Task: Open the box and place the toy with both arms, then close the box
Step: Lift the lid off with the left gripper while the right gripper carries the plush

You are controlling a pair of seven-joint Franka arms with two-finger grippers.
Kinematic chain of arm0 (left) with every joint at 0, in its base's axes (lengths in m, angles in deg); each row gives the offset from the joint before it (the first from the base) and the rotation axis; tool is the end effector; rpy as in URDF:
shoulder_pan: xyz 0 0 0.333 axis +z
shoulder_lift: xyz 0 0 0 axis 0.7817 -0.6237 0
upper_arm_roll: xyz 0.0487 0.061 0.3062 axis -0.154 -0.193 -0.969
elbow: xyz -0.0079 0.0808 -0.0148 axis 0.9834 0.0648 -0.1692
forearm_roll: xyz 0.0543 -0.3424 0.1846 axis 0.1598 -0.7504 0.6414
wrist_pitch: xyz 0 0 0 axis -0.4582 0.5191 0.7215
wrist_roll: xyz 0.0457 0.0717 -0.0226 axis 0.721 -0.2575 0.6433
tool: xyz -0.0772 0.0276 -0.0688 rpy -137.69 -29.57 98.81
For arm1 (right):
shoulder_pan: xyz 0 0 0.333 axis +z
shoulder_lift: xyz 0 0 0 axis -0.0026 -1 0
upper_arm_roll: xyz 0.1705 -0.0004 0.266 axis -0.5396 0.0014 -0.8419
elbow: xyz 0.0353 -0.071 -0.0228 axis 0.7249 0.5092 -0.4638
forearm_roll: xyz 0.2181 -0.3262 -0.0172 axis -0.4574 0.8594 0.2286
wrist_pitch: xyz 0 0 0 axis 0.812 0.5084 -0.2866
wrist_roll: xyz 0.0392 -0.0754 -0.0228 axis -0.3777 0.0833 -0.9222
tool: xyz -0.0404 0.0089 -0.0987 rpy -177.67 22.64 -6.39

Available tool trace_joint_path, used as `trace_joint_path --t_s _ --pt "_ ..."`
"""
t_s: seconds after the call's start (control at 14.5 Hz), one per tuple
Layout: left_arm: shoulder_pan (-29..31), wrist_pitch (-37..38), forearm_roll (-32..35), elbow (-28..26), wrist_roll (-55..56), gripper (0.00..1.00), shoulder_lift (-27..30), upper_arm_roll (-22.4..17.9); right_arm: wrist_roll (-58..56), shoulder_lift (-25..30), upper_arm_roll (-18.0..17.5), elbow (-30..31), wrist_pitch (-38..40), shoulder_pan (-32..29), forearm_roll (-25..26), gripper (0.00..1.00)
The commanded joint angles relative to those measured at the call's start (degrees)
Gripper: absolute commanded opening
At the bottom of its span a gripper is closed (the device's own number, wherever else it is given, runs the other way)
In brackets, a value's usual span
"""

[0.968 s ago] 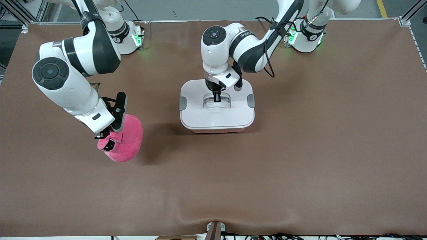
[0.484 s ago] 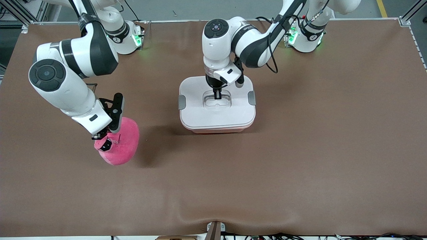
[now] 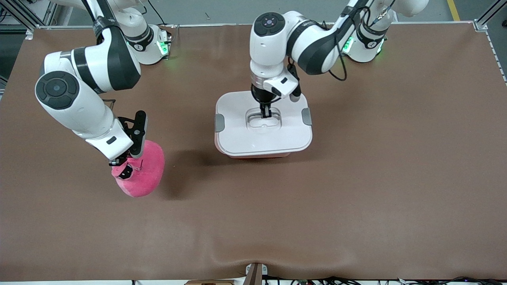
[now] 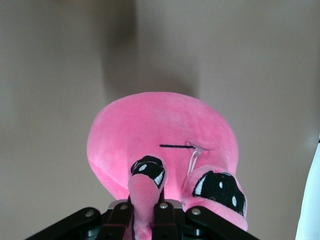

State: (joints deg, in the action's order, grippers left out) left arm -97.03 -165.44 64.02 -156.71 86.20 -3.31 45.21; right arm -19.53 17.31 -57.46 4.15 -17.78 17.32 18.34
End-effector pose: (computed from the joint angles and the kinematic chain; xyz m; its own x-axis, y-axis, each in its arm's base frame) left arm 0.4498 -0.4813 0.4308 -0.0890 0.9949 -0.0481 0.9845 0.0952 0.1472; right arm 0.6213 0.1629 0.4801 -0.0037 0.9924 -0.1229 0.9996 0.0071 0.0273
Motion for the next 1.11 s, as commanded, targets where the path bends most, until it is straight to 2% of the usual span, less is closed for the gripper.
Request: trace_joint_path --t_s 0.0,0.21,0.35,0.62,1.04 --pt "2.46 0.47 1.35 -2.16 -1.74 0.00 2.23 0.15 -0.11 0.68 -0.40 0.17 0.57 0.22 1.34 0.00" --pt "6.93 2.93 1.44 -2.25 -8.31 0.00 3.10 0.24 0.85 0.94 -0.40 -1.23 0.57 5.83 1.69 0.00" --pt "10.62 3.11 1.35 -2.17 -11.84 0.00 4.24 0.33 3.48 0.76 -0.40 -2.99 0.83 10.92 6.06 0.00" --pt "18.10 4.42 1.35 -2.43 -20.10 0.00 6.88 0.68 7.10 0.94 -0.49 -5.53 7.49 17.96 7.66 0.00" --pt "25.74 5.31 1.35 -3.39 -26.96 0.00 9.52 0.77 11.58 0.59 -0.40 -6.33 13.48 28.33 14.51 0.00"
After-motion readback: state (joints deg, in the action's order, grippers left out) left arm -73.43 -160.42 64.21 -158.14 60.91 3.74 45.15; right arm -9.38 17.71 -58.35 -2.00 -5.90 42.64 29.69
